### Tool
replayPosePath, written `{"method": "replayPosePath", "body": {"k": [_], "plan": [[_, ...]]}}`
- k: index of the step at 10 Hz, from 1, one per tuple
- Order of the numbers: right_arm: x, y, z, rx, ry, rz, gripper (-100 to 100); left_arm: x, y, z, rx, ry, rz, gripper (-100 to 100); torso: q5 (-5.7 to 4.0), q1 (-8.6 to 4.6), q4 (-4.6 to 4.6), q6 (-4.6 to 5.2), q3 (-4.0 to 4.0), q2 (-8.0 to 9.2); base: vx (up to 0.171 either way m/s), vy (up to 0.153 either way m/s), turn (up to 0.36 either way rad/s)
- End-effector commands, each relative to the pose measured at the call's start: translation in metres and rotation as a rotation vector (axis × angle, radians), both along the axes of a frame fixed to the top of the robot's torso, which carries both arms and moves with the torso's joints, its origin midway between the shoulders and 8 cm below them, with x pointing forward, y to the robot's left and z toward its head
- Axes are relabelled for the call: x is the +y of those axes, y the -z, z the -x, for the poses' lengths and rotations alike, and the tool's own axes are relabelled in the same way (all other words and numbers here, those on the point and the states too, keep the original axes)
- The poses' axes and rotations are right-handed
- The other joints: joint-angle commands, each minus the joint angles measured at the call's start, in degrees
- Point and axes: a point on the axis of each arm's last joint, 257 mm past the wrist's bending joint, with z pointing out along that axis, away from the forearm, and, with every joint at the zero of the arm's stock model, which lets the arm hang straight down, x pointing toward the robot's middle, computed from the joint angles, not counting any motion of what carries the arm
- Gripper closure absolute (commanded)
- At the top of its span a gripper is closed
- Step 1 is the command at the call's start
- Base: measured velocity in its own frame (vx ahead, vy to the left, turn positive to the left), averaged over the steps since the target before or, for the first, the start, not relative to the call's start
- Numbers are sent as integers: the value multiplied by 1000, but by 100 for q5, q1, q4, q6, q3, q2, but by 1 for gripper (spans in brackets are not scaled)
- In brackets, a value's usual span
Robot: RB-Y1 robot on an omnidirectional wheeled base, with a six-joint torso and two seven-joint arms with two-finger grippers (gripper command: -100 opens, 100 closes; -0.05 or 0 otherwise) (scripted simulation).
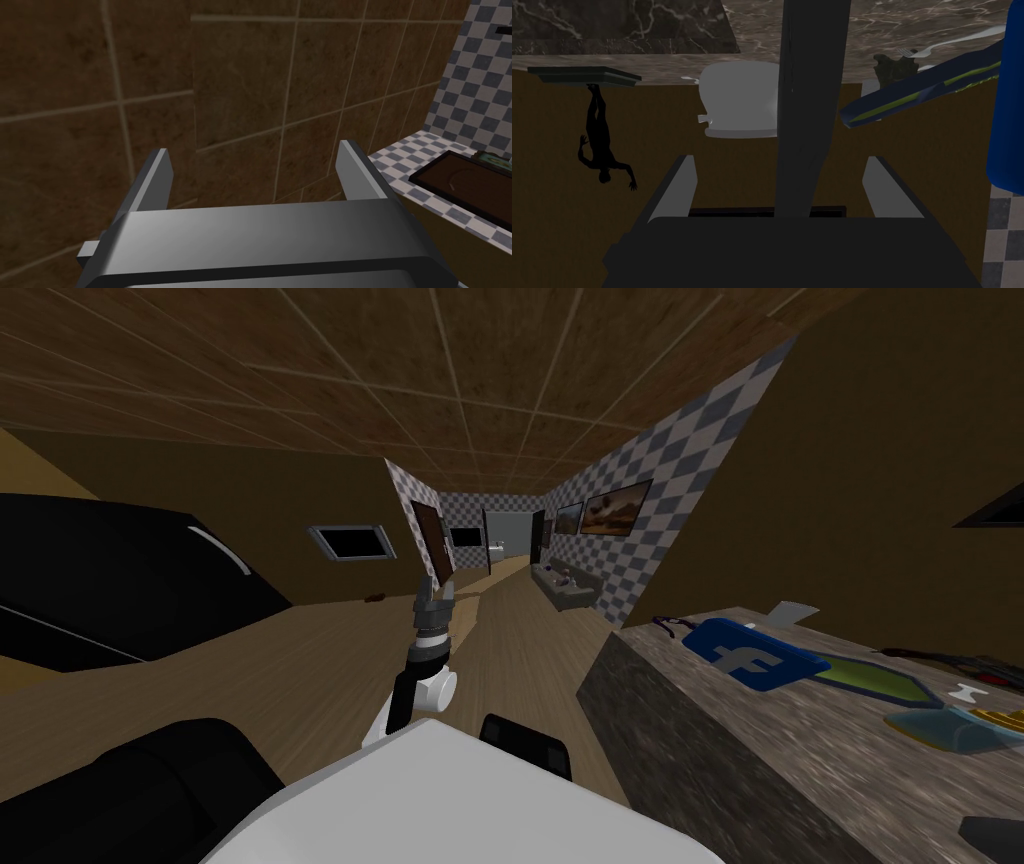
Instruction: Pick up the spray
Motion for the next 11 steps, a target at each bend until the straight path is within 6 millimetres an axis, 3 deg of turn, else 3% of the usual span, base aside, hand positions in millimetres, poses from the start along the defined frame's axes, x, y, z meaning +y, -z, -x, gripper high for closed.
{"method": "replayPosePath", "body": {"k": [1,2,6,7,8,11], "plan": [[0,0,0,0,0,0,-100,0,0,0,0,0,0,0,0,0,0,0,0,0,0,0,0],[-1,0,1,2,-1,2,100,0,0,0,0,0,0,0,0,1,0,0,0,0,0,0,0],[0,-2,-3,-20,1,-4,100,0,0,0,0,0,0,0,7,7,-23,0,-20,-16,2,1,0],[0,-1,-3,-18,1,-4,0,0,0,0,0,0,0,0,7,7,-22,0,-20,-18,0,0,0],[8,16,3,-18,7,-31,100,0,0,0,0,0,0,0,7,7,-22,0,-20,-18,143,-51,-261],[17,21,1,18,-49,-20,100,0,0,0,0,0,0,0,-33,-49,-35,21,-37,-40,80,-31,-63]]}}
